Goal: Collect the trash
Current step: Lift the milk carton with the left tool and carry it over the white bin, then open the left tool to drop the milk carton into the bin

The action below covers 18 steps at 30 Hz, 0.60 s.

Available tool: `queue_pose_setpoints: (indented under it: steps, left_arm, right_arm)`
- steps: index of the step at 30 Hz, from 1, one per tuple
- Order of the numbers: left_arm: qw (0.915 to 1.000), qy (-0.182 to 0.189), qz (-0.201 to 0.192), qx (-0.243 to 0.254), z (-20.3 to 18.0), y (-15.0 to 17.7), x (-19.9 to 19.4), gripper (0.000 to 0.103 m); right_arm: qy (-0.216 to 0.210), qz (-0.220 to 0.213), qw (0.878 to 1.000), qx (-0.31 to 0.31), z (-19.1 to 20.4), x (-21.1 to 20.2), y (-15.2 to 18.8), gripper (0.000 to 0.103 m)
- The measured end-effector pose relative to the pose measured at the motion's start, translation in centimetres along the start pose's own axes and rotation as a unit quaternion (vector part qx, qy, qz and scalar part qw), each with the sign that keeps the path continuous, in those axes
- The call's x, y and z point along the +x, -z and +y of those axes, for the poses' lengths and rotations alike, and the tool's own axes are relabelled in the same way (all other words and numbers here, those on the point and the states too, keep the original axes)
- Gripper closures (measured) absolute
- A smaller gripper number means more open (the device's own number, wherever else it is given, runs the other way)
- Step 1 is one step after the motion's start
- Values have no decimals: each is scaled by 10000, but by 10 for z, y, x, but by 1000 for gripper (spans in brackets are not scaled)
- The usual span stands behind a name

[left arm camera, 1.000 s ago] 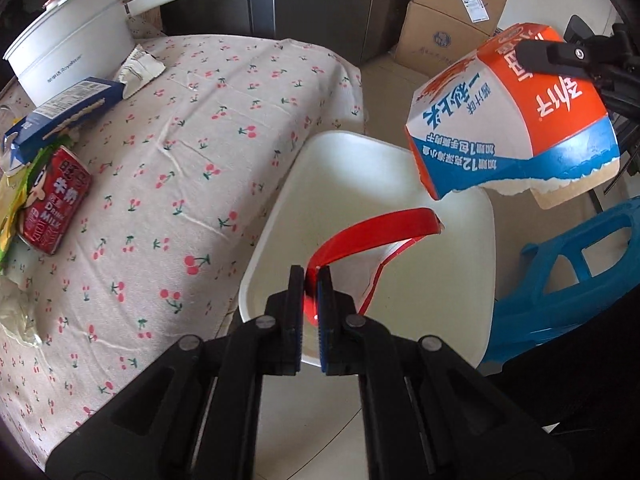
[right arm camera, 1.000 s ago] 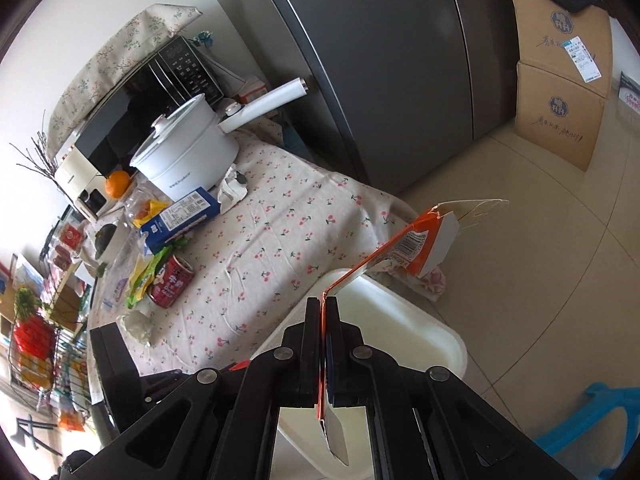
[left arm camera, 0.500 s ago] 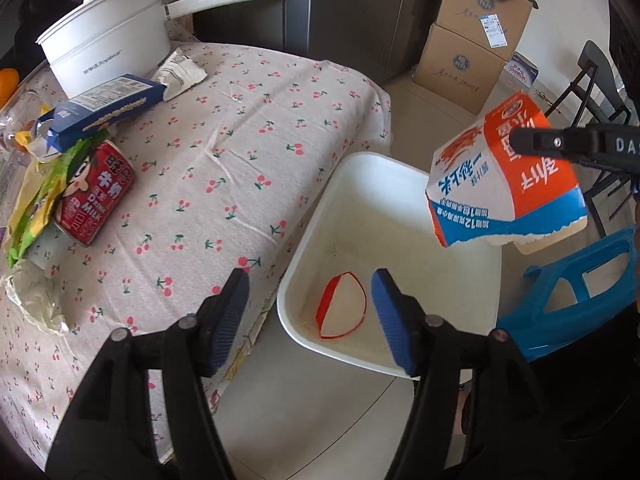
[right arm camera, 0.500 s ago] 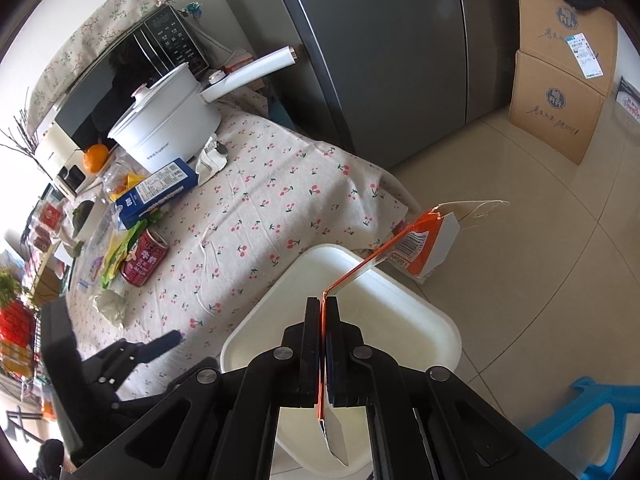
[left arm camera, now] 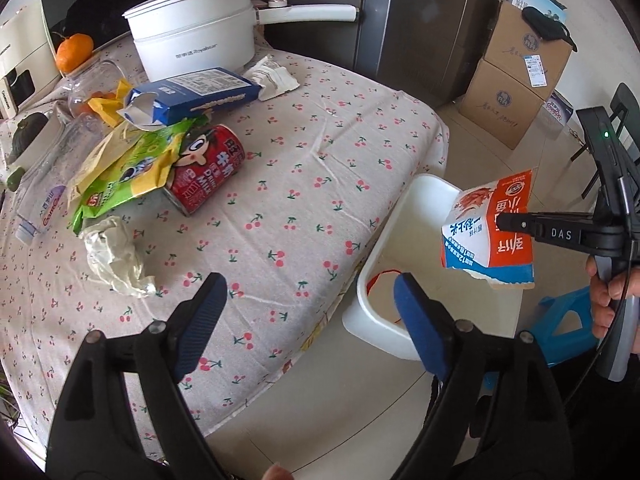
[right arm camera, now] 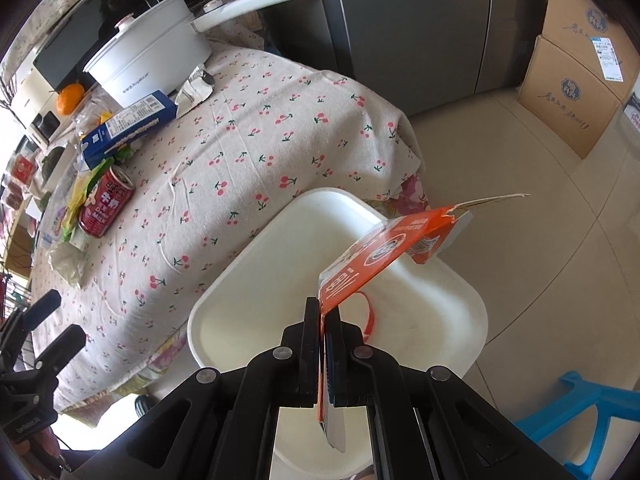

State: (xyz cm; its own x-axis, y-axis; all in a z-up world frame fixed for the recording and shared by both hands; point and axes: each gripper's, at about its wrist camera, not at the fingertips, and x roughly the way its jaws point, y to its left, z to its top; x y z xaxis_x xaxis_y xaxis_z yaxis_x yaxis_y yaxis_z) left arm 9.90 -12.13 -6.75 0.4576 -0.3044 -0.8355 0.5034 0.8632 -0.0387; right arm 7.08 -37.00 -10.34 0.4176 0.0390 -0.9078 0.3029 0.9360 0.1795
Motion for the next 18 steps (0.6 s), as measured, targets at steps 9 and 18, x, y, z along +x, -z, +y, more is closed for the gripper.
queue_pose_setpoints:
  steps: [9,18]
  left_arm:
    - [9982,-367,-191,-441,50,7,-22,2]
    - [9925,-663,-257,-993,86,11,-32,1]
  right_arm:
    - [-215,-137,9997,-42,18,-17,-1,45]
    - [-337,-451,9982,-216,39,-44,-5,33]
